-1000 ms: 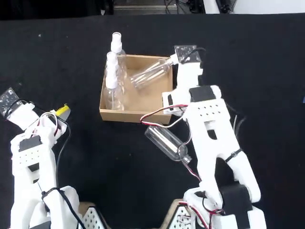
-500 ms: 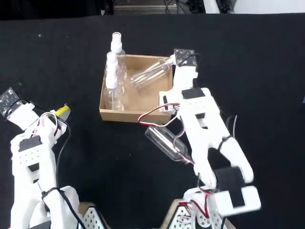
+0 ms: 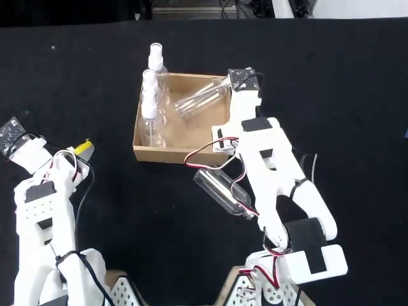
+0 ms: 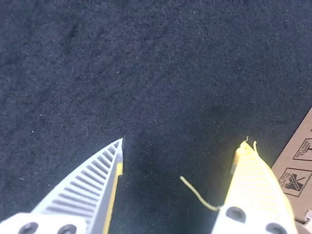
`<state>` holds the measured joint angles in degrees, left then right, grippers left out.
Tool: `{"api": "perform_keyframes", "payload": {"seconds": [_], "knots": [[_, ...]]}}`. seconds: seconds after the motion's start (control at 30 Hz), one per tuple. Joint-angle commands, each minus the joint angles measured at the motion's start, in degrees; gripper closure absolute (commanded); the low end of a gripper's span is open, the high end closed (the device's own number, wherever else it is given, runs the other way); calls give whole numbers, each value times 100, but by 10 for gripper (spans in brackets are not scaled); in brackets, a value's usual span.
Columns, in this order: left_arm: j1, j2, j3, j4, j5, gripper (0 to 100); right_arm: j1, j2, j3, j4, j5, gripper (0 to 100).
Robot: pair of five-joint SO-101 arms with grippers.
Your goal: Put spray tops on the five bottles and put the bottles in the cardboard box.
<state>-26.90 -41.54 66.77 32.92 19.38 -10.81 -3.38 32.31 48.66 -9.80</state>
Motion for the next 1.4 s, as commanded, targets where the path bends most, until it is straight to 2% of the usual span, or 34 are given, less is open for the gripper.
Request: {"api": "perform_keyframes", "payload": {"seconds": [0.0,0.33,0.53,0.8,1.13,1.37], "knots": [[-40,-88,-145,-105,-123,661,26,-40,-92,-123,70,868],[-48,-88,-136,-105,-123,661,44,743,-312,-378,79,872],[-48,-88,-136,-105,-123,661,167,752,-374,-396,70,960],[-48,-88,-136,-105,-123,661,343,743,-391,-404,105,988],[-48,-88,-136,-105,-123,661,316,743,-391,-352,791,988],[-48,-79,-136,-105,-123,661,325,734,-365,-343,976,988]]}}
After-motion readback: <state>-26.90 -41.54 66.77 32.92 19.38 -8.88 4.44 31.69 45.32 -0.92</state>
